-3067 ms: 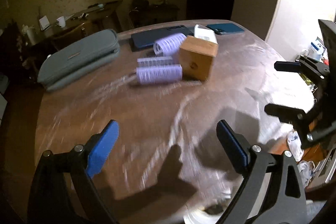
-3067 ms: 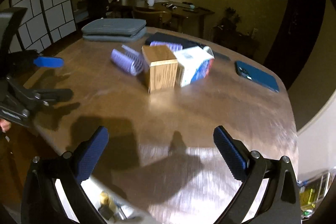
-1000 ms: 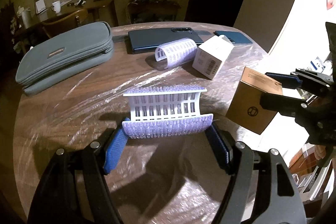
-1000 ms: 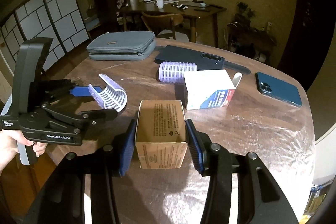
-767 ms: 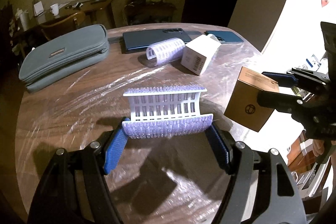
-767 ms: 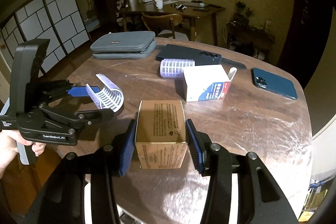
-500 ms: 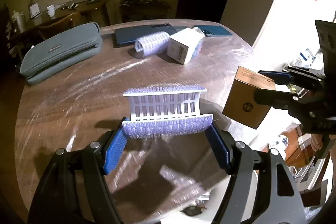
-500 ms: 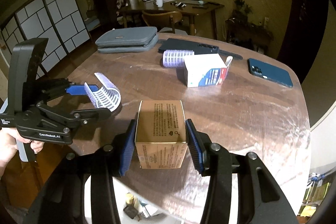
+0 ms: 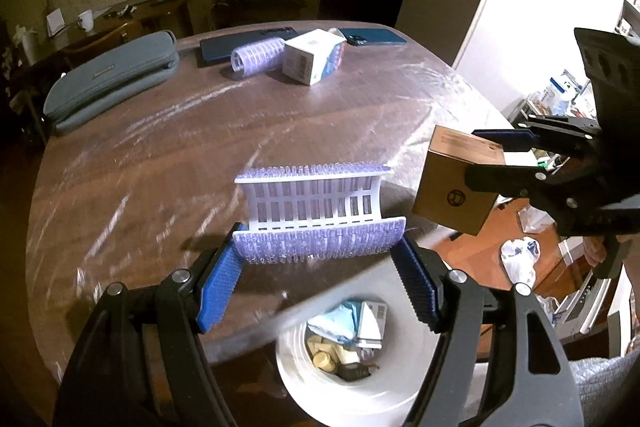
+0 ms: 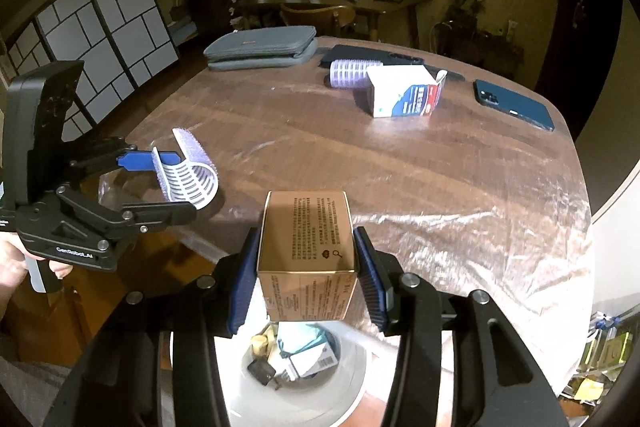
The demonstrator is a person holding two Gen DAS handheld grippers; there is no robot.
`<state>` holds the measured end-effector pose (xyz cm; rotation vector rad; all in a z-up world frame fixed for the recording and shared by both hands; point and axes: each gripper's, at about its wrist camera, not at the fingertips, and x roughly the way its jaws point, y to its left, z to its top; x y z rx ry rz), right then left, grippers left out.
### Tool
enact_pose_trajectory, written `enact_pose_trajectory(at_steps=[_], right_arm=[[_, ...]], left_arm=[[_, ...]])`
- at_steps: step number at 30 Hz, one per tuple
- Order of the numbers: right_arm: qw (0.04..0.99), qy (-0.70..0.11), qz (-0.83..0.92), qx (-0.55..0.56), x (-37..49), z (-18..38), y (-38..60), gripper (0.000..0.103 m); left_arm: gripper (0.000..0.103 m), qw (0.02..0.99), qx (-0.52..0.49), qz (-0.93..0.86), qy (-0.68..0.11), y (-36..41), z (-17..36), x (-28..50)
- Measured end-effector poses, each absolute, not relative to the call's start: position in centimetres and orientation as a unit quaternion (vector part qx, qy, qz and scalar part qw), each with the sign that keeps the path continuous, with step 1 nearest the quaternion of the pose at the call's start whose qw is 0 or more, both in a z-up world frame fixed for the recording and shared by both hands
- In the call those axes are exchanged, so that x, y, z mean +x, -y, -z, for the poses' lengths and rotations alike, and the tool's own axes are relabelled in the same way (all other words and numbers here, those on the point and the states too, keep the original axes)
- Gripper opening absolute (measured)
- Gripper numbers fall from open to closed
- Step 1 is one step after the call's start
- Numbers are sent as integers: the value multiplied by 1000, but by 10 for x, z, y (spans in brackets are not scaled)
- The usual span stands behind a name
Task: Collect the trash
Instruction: 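Carry the roller and cardboard box with both tools over the white bin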
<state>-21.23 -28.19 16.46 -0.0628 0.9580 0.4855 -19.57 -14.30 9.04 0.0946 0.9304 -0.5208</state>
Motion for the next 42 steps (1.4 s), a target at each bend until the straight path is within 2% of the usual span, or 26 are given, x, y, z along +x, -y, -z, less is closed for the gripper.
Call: enact_pose_trajectory(at_steps=[25, 42], right_arm=[[819, -515, -252, -15, -268, -135, 281, 46], [795, -552, -249, -34, -272, -86, 268, 46]], left_arm=[[73, 820, 70, 280, -494, 165, -57, -260], [73, 800, 89, 270, -529, 171, -15, -271]])
